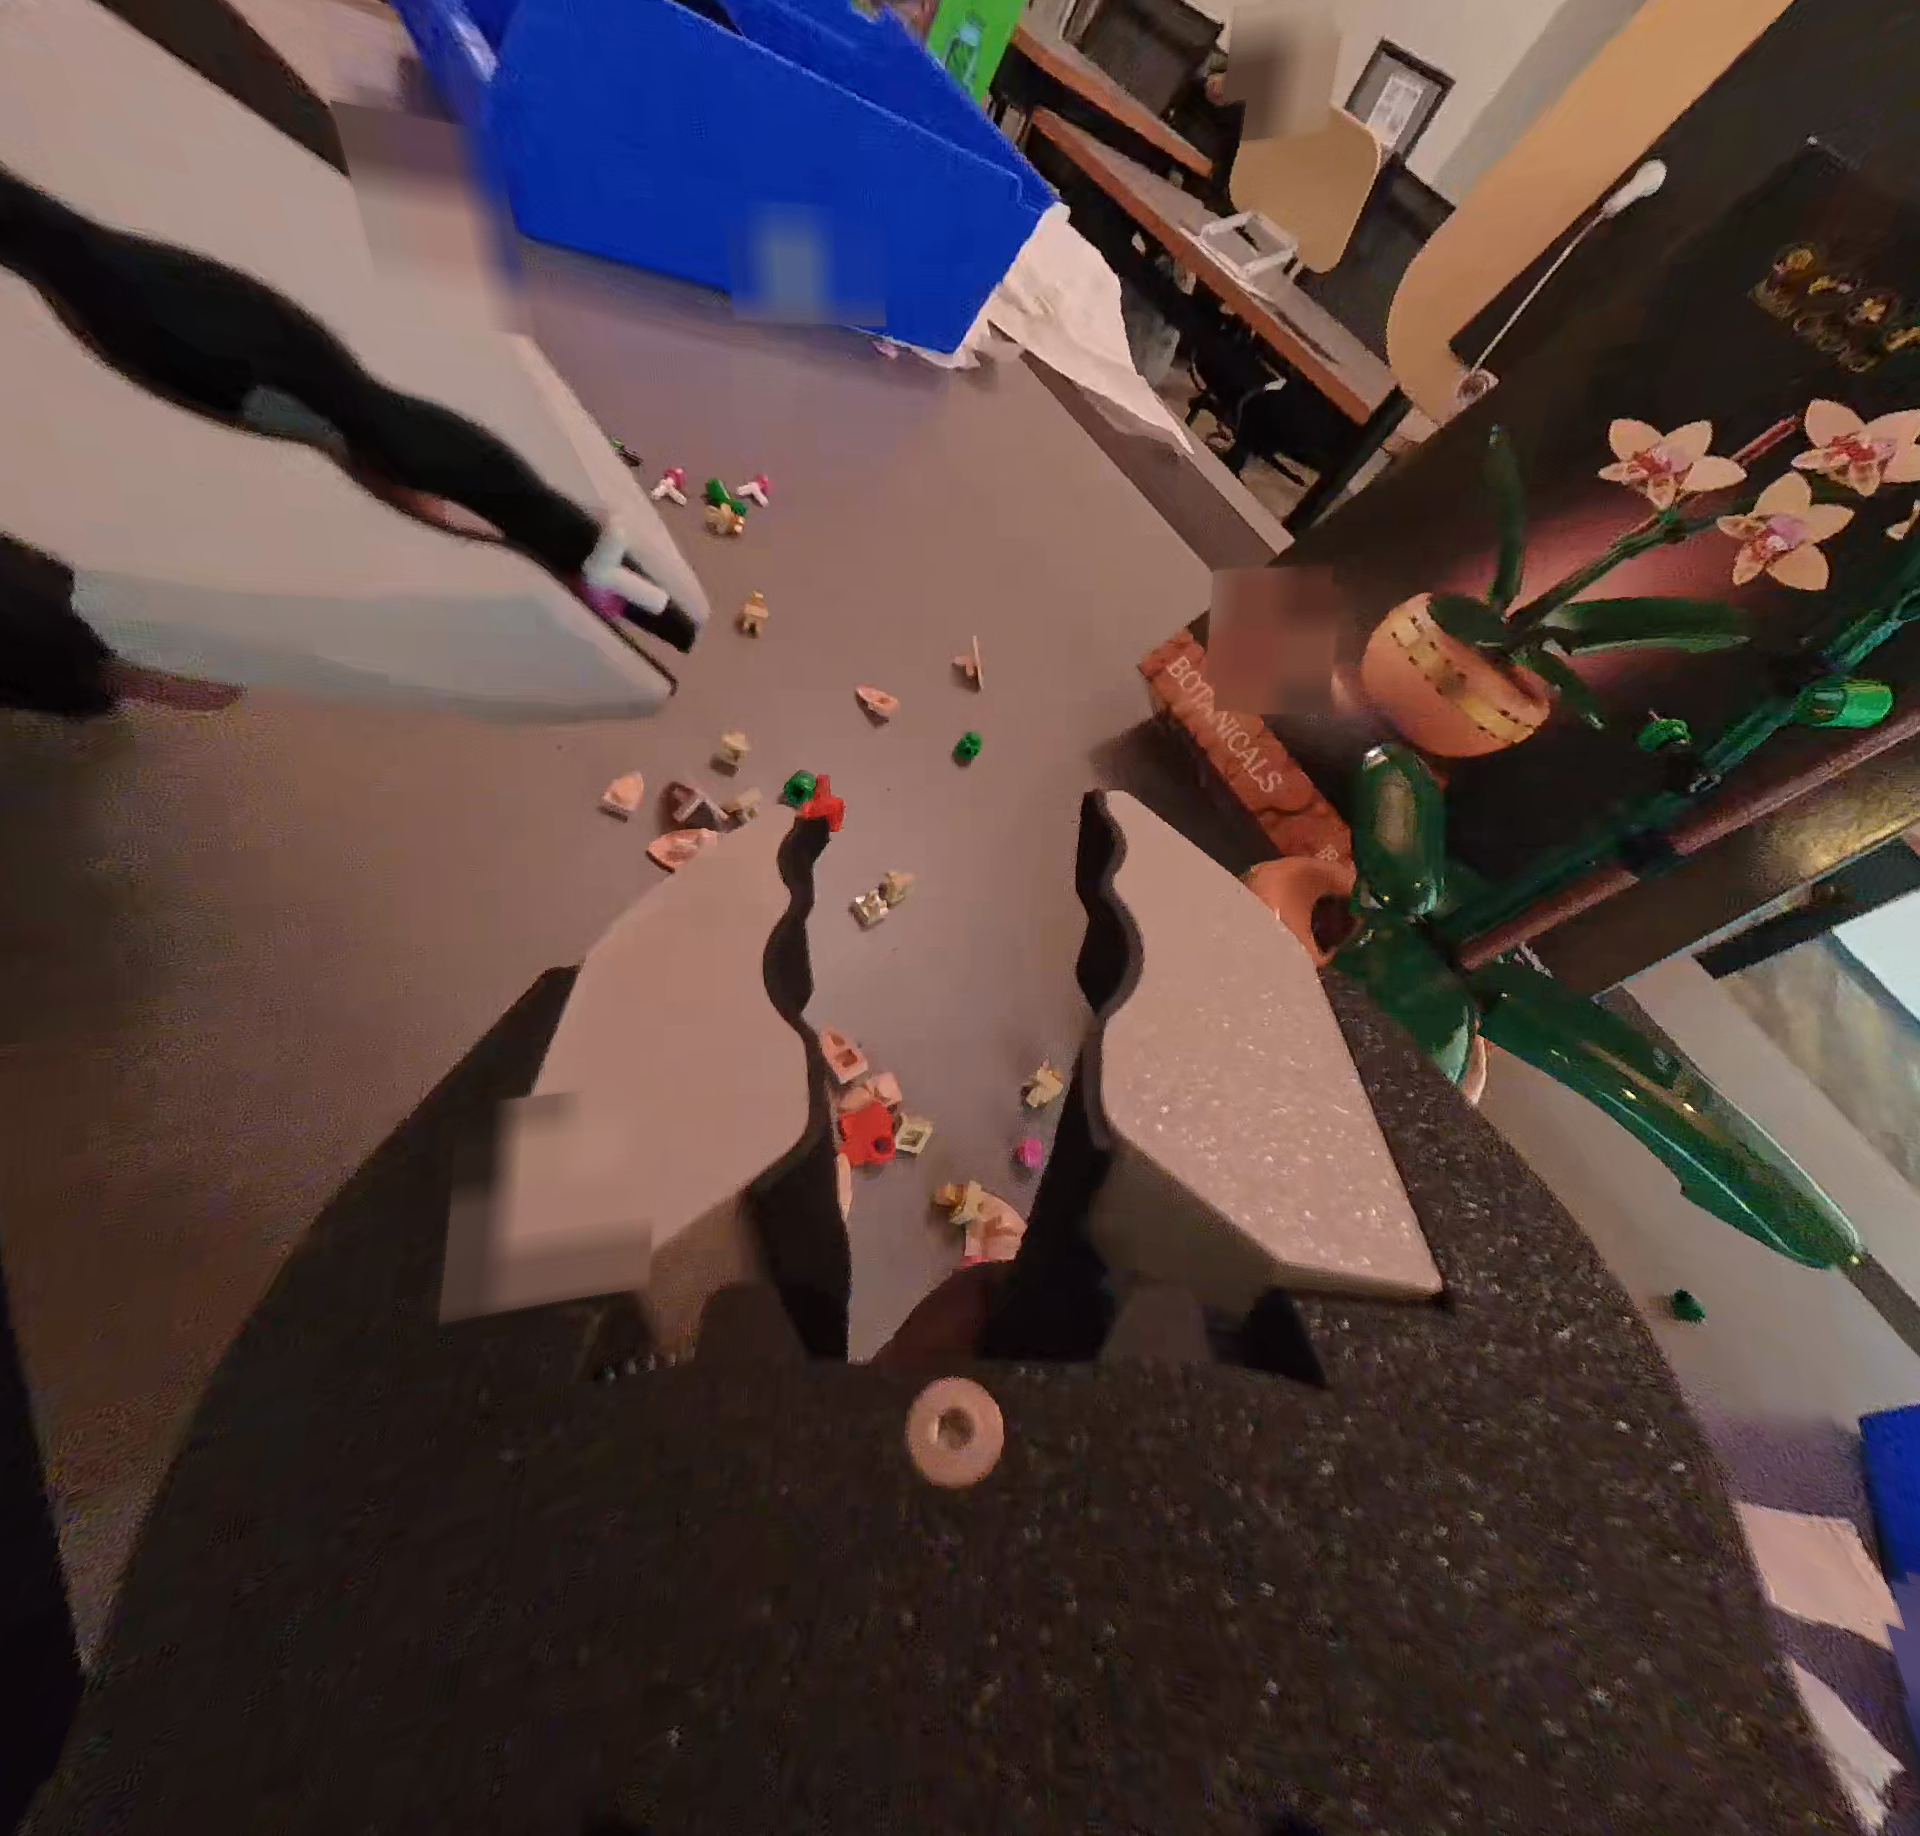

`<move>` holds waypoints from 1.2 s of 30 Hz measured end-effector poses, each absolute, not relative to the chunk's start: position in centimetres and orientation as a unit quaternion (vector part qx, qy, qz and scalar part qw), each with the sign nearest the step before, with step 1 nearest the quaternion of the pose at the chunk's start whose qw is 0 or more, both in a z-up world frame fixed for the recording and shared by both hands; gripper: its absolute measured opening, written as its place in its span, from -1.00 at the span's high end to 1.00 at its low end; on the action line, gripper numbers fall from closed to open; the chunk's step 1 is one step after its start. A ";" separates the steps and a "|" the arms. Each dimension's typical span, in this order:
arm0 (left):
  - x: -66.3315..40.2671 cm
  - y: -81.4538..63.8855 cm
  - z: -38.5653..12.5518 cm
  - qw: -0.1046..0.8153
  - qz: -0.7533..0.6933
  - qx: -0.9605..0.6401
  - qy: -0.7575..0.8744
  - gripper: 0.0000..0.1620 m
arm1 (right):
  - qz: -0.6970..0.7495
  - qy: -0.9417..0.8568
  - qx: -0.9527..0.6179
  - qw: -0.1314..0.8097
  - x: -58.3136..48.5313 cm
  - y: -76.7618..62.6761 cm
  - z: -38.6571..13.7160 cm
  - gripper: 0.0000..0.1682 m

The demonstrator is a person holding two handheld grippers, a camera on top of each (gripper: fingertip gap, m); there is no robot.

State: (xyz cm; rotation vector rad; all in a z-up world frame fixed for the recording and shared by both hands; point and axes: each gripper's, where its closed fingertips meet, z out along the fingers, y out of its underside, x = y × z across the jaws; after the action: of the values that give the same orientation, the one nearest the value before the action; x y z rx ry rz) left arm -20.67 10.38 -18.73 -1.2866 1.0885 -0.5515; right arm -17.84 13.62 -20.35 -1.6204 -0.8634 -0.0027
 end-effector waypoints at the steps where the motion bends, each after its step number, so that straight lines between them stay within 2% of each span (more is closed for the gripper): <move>1: -20.4 10.3 -18.2 0.625 -0.282 -0.566 0.457 0.92 | 0.000 -0.382 -0.692 0.612 -18.1 13.4 -20.3 0.42; 4: -21.1 11.6 -18.0 0.616 -0.288 -0.591 0.434 0.92 | -0.089 -0.422 -0.658 0.617 -17.7 13.6 -19.9 0.28; 8: -22.3 11.8 -17.7 0.636 -0.267 -0.580 0.433 0.92 | -0.139 -0.448 -0.580 0.666 -18.6 13.2 -16.5 0.26; 12: -20.8 9.8 -16.0 0.601 -0.402 -0.543 0.426 0.93 | -0.178 -0.514 -0.544 0.639 -19.9 13.2 -16.6 0.14; 13: -20.5 10.6 -17.0 0.581 -0.387 -0.567 0.437 0.93 | -0.175 -0.524 -0.532 0.642 -20.3 12.9 -16.6 0.13; 14: -20.3 12.0 -19.1 0.556 -0.343 -0.602 0.459 0.93 | -0.165 -0.532 -0.520 0.647 -20.7 12.5 -16.4 -0.04; 15: -20.7 13.9 -21.7 0.526 -0.287 -0.648 0.470 0.93 | -0.168 -0.522 -0.529 0.648 -20.5 12.5 -16.3 0.11; 17: -21.8 15.9 -24.4 0.490 -0.231 -0.693 0.476 0.93 | -0.138 -0.504 -0.525 0.672 -20.3 12.0 -15.3 0.18; 19: -21.8 15.5 -22.1 0.528 -0.264 -0.665 0.457 0.93 | -0.161 -0.505 -0.555 0.641 -19.1 12.8 -16.4 0.11; 22: -22.0 14.9 -20.6 0.549 -0.243 -0.650 0.467 0.93 | -0.160 -0.507 -0.564 0.632 -18.6 12.9 -17.4 0.14; 23: -21.9 14.5 -19.9 0.562 -0.241 -0.636 0.471 0.93 | -0.160 -0.505 -0.561 0.637 -18.7 12.9 -17.3 0.21; 24: -21.8 14.0 -19.4 0.573 -0.248 -0.621 0.474 0.93 | -0.151 -0.499 -0.563 0.641 -18.6 12.7 -17.2 0.35; 25: -21.6 13.5 -18.9 0.580 -0.261 -0.611 0.472 0.92 | -0.123 -0.491 -0.573 0.645 -18.7 12.6 -17.2 0.58; 26: -21.4 13.2 -18.6 0.586 -0.272 -0.605 0.466 0.92 | -0.068 -0.478 -0.591 0.646 -19.1 12.4 -17.3 0.69; 30: -21.6 13.6 -19.4 0.606 -0.212 -0.604 0.473 0.92 | 0.192 -0.393 -0.659 0.612 -21.1 11.1 -16.9 0.77; 33: -21.8 13.7 -19.8 0.628 -0.129 -0.585 0.496 0.93 | 0.281 -0.343 -0.686 0.577 -21.5 11.3 -17.1 0.85; 36: -21.8 13.6 -19.8 0.649 -0.050 -0.552 0.521 0.93 | 0.304 -0.325 -0.713 0.541 -21.9 11.6 -18.4 0.86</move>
State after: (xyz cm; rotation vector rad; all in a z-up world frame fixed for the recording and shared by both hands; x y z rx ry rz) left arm -21.80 13.55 -19.76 -1.2547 1.1835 -0.1138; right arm -21.89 11.65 -18.36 -1.6937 -0.7731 0.7233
